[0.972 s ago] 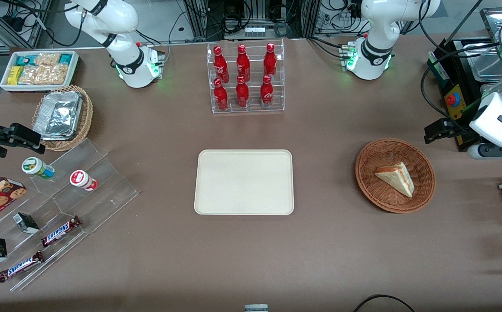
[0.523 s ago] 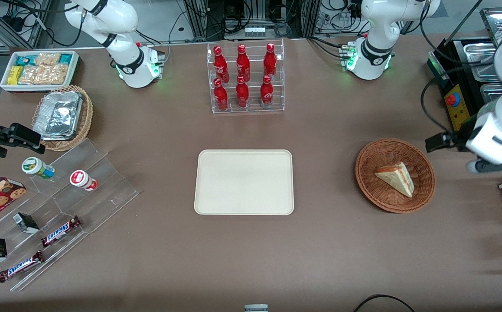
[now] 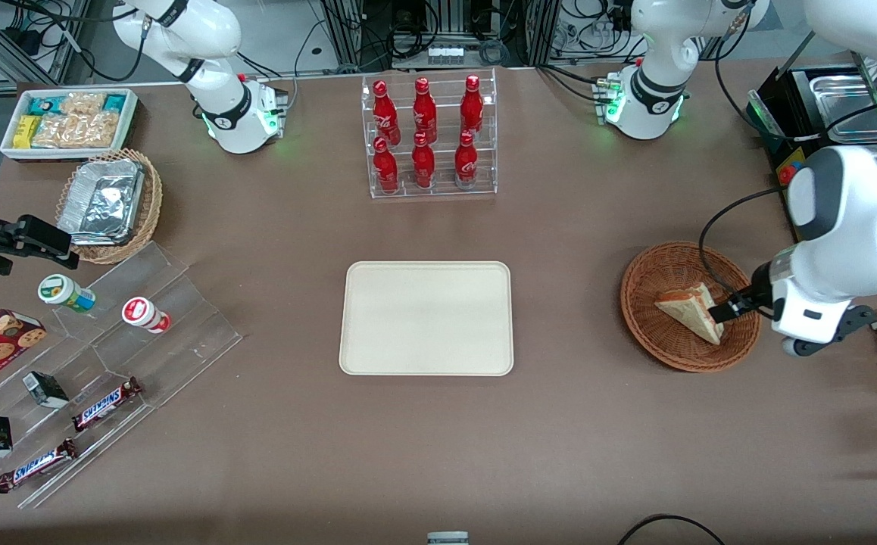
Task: Place sandwich from basket to tray
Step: 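Move the left gripper over the basket and lower onto the sandwich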
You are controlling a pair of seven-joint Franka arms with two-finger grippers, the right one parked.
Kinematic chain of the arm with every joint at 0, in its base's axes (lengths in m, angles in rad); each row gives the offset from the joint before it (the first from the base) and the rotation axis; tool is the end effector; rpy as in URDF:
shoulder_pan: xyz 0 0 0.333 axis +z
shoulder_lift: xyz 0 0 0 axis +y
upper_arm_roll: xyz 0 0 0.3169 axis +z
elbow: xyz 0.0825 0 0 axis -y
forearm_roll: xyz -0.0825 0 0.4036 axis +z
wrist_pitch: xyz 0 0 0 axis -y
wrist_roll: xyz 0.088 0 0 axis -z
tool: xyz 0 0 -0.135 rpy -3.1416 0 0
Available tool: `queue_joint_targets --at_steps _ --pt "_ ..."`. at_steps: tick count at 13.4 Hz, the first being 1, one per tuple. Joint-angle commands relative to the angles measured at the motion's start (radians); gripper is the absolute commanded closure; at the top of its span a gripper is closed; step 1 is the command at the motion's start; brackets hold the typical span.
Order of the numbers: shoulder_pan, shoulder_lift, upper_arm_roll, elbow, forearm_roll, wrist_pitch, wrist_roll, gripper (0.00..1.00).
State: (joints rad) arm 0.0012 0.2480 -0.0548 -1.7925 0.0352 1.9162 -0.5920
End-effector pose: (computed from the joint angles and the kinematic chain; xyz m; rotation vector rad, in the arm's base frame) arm 0.6250 -0.0286 0.3662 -2.9741 -0.7996 0.1719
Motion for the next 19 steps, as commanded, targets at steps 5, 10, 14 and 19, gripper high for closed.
queue_joint_targets --at_steps 5,10,14,19 --pt "-0.007 -0.030 0.001 -0.296 0.015 0.315 -0.251 0.00" --pt "0.005 -0.059 0.003 -0.419 0.035 0.403 -0.276 0.00" --pt "0.008 -0.043 0.003 -0.423 0.055 0.434 -0.345 0.00" --pt "0.007 0.011 0.007 -0.420 0.057 0.524 -0.450 0.00"
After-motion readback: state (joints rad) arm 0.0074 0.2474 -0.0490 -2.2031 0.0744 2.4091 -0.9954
